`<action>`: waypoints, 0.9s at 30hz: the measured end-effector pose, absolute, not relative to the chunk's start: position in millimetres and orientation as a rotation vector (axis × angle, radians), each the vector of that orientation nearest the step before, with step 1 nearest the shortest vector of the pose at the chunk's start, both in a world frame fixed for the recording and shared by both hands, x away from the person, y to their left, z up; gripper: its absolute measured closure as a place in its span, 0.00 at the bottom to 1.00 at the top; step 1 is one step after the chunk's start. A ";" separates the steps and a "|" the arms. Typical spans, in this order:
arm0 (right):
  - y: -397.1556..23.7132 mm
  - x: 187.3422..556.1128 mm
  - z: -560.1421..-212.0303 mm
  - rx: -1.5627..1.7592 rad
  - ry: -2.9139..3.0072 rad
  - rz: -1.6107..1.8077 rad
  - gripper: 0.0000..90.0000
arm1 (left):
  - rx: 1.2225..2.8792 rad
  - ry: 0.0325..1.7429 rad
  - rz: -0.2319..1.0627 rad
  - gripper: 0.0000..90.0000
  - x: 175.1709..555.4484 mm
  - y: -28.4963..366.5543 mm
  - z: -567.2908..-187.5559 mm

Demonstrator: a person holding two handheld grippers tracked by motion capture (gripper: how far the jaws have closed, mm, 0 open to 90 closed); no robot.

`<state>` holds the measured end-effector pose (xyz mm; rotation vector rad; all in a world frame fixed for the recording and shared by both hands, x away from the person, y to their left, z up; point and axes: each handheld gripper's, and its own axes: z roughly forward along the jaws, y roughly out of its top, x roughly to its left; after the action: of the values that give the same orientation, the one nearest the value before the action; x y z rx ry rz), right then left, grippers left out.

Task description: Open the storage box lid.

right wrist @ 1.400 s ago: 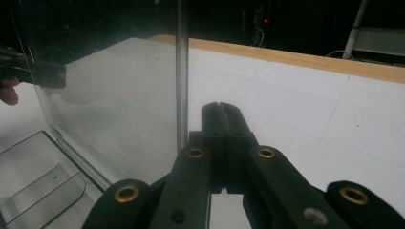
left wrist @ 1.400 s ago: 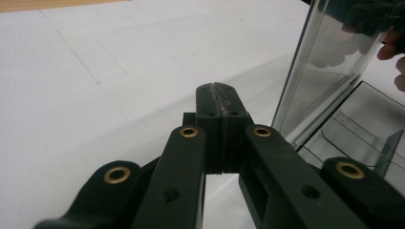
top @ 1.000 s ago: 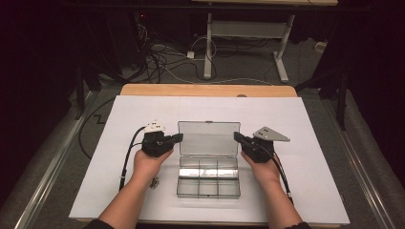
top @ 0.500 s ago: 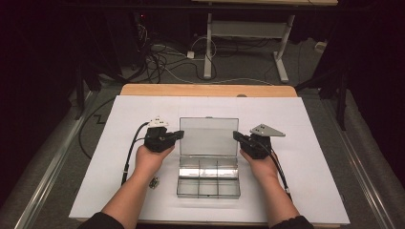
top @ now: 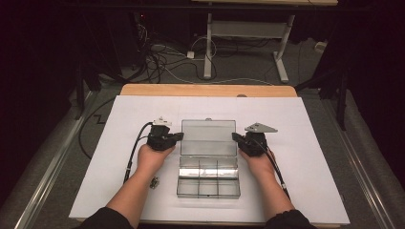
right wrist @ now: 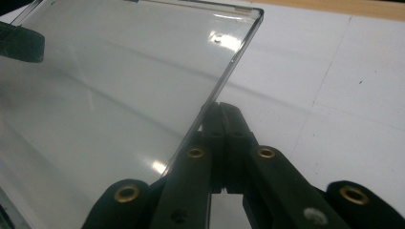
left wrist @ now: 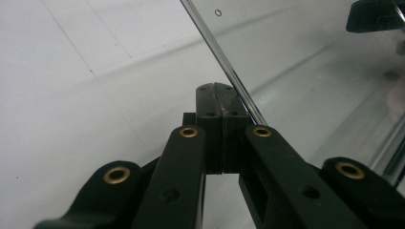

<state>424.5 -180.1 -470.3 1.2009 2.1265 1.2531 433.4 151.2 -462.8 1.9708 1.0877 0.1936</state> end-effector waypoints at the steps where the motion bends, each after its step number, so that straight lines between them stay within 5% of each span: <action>1: -179.9 425.0 -471.4 1.208 2.130 1.246 1.00 | 1.978 1.096 0.199 0.97 434.2 151.1 -464.0; 27: -184.5 429.6 -476.2 1.301 2.215 1.081 1.00 | 2.074 1.189 0.197 0.97 436.1 156.1 -473.6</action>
<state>429.6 -184.5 -476.2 1.3011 2.2146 1.0813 436.1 156.1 -473.6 2.0743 1.1886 0.1972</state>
